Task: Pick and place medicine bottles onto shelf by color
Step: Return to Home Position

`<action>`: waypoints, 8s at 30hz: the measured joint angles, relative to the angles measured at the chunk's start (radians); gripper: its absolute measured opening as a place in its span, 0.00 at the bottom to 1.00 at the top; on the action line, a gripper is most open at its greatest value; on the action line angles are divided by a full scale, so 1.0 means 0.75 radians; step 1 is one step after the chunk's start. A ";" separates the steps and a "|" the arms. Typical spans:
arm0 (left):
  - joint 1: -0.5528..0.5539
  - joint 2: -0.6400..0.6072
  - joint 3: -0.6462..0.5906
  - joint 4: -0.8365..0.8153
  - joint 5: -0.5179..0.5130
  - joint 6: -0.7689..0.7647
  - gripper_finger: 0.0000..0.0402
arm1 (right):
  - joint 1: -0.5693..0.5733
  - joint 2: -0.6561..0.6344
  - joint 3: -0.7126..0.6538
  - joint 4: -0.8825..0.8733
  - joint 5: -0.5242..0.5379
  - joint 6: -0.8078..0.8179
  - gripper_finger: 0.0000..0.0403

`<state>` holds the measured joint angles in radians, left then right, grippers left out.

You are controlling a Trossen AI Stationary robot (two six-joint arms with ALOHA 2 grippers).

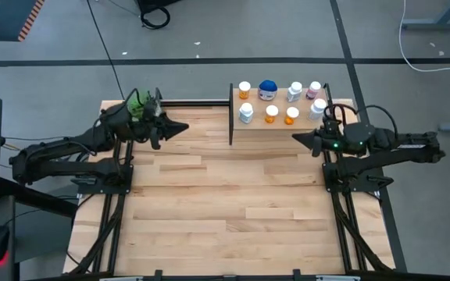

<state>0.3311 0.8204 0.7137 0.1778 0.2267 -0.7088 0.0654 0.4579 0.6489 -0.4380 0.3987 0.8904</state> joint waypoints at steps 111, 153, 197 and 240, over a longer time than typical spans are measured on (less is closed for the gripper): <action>-0.324 -0.920 -0.940 -0.164 -0.482 0.926 0.08 | -0.118 -0.592 -0.745 1.800 -0.543 -0.979 0.03; -0.324 -0.920 -0.940 -0.164 -0.482 0.925 0.08 | -0.118 -0.592 -0.745 1.830 -0.543 -0.979 0.03; -0.324 -0.920 -0.940 -0.164 -0.482 0.925 0.07 | -0.118 -0.592 -0.745 1.830 -0.543 -0.979 0.03; -0.324 -0.920 -0.940 -0.164 -0.482 0.925 0.09 | -0.118 -0.592 -0.745 1.830 -0.543 -0.979 0.03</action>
<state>0.0883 0.1303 0.0084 0.0551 -0.1349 -0.0151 -0.0232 0.0135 0.0898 0.9348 -0.0085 0.1561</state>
